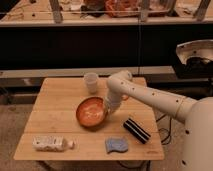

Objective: Drag the ceramic bowl in a circle

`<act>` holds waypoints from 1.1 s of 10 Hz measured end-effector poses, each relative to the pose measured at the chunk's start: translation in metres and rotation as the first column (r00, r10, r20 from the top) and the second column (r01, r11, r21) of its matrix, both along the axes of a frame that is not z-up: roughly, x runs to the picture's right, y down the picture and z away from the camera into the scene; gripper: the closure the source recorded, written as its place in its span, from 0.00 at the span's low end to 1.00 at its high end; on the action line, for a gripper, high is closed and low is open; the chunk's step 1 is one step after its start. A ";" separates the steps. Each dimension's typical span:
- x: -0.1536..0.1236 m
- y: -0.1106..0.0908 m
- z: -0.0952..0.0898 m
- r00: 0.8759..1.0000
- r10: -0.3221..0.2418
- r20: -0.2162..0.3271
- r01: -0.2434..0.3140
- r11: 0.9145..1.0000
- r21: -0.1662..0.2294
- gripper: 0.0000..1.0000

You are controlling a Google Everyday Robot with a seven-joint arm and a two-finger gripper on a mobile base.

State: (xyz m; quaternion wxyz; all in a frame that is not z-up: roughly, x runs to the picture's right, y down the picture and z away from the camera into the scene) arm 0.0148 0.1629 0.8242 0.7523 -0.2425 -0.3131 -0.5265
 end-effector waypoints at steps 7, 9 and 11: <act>-0.082 -0.003 0.012 0.984 -0.085 0.158 0.090 0.996 -0.020 1.00; -0.082 -0.032 0.025 0.985 -0.088 0.150 0.090 0.996 -0.005 1.00; -0.068 -0.049 0.036 0.991 -0.069 0.115 0.070 0.997 -0.007 1.00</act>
